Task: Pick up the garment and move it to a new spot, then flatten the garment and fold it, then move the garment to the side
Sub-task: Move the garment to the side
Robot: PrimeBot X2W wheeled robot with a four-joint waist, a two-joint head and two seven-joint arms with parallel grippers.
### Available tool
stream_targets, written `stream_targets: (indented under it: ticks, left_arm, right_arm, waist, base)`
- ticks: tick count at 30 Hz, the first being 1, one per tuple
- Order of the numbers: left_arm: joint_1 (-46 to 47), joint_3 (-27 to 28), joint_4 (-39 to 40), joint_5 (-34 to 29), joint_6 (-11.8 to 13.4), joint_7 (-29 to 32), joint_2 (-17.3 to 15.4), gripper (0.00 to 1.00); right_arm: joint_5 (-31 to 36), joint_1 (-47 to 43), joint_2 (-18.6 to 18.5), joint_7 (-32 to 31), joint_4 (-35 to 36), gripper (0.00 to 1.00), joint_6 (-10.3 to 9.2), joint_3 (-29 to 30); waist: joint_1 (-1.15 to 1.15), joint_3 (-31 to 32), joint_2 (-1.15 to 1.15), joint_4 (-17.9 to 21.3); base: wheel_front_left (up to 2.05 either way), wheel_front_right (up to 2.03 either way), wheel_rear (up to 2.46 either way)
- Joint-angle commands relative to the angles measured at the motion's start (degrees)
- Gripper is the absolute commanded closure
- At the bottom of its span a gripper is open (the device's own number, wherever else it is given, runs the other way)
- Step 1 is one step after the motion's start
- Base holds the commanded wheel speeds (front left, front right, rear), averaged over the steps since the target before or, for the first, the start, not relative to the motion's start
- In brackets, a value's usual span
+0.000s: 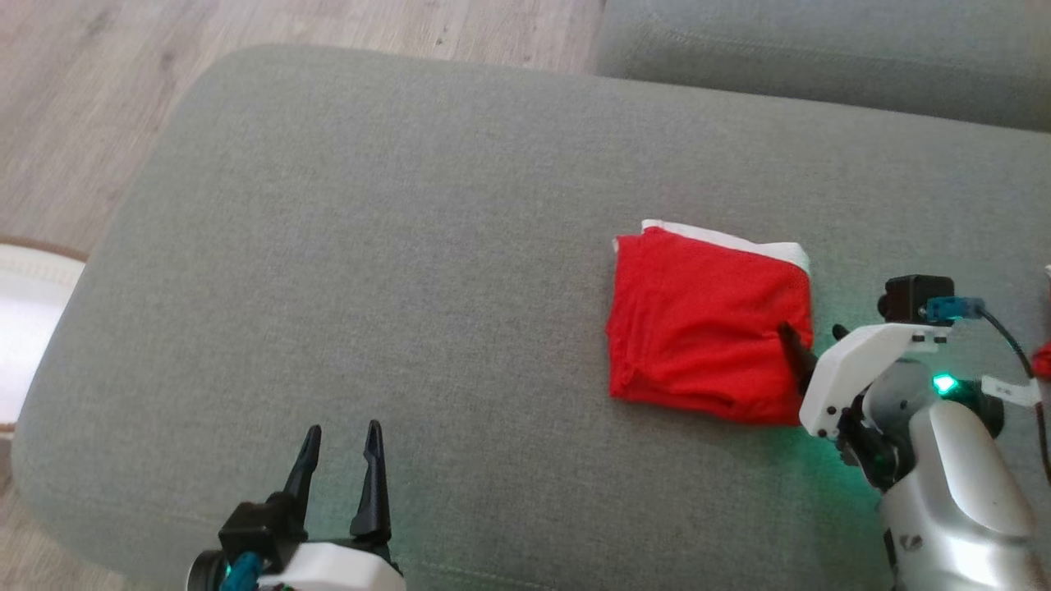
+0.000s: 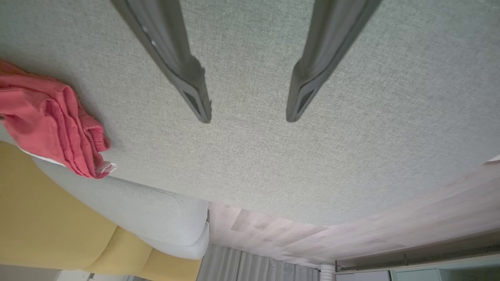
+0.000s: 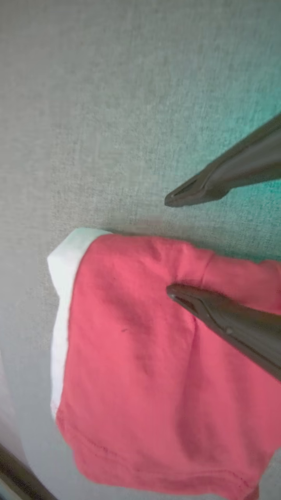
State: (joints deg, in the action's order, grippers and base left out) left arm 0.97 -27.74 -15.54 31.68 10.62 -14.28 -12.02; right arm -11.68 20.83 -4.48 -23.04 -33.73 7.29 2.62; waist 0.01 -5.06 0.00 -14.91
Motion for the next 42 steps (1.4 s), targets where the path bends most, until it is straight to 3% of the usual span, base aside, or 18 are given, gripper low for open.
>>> stream_targets:
  ticks: [1,2,3,4,5,7,8,19,25,33,42]
  left_arm:
    - [2.6,2.4,1.2,-0.6,-0.2,-0.7,0.0,0.0]
    - [2.7,2.6,1.1,-0.7,-0.3,-0.7,0.1,0.0]
    - [2.8,2.7,1.0,-0.8,-0.4,-0.7,0.2,0.0]
    - [2.8,2.8,0.9,-1.0,-0.5,-0.7,0.4,0.0]
    - [2.8,2.9,0.8,-1.1,-0.6,-0.7,0.5,0.0]
    - [3.0,3.0,0.7,-1.5,-0.8,-0.7,0.8,0.0]
    - [3.1,3.1,0.7,-1.6,-0.9,-0.7,0.9,0.0]
    - [4.1,3.3,2.3,-3.9,-1.5,-0.7,0.9,0.0]
    - [5.4,2.7,3.3,-4.7,-1.9,-0.7,1.0,0.0]
    - [8.1,2.7,4.3,-5.5,-2.0,0.0,-0.4,0.0]
    - [9.7,2.3,4.9,-6.0,-1.9,1.0,-1.4,0.0]
  right_arm:
    - [-0.6,3.0,-0.3,-0.7,0.4,0.0,0.2,-1.3]
    - [-1.0,3.3,-0.2,-0.9,-0.3,0.0,0.2,-1.4]
    - [-1.4,3.6,-0.1,-1.2,-1.0,0.08,0.2,-1.7]
    - [-2.0,3.9,0.0,-1.3,-1.6,0.38,0.2,-2.0]
    - [-2.5,4.2,0.1,-1.4,-2.1,0.59,0.2,-2.3]
    - [-3.3,4.8,0.2,-1.2,-2.9,0.94,0.2,-3.0]
    - [-3.6,5.1,0.3,-0.9,-3.2,1.0,0.2,-3.3]
    - [-6.0,7.7,-1.8,3.8,-1.6,1.0,0.2,-7.1]
    - [-6.3,6.9,-5.0,5.1,2.9,1.0,0.2,-8.6]
    - [-6.1,5.5,-6.4,5.2,10.2,1.0,0.2,-7.7]
    - [-5.2,5.2,-5.5,5.8,12.3,1.0,0.2,-6.2]
  waist:
    - [-0.01,-0.9,0.0,-0.6]
    - [-0.01,-1.0,0.0,-0.7]
    - [-0.01,-1.2,0.0,-0.6]
    - [-0.01,-1.3,0.0,-0.5]
    - [-0.01,-1.4,0.0,-0.4]
    - [-0.01,-1.7,0.0,0.0]
    - [-0.01,-1.8,0.0,0.3]
    - [-0.01,-3.3,0.0,7.9]
    - [-0.01,-5.0,0.0,15.9]
    - [-0.01,-9.0,0.0,25.9]
    - [-0.01,-10.6,0.0,28.2]
  base:
    - [0.0,0.0,0.0]
    - [0.0,0.0,0.0]
    - [0.0,0.0,0.0]
    - [0.0,0.0,0.0]
    - [0.0,0.0,0.0]
    - [0.0,0.0,0.0]
    - [0.0,0.0,0.0]
    - [0.0,0.0,0.0]
    - [0.0,0.0,0.0]
    - [0.0,0.0,0.0]
    - [0.0,0.0,0.0]
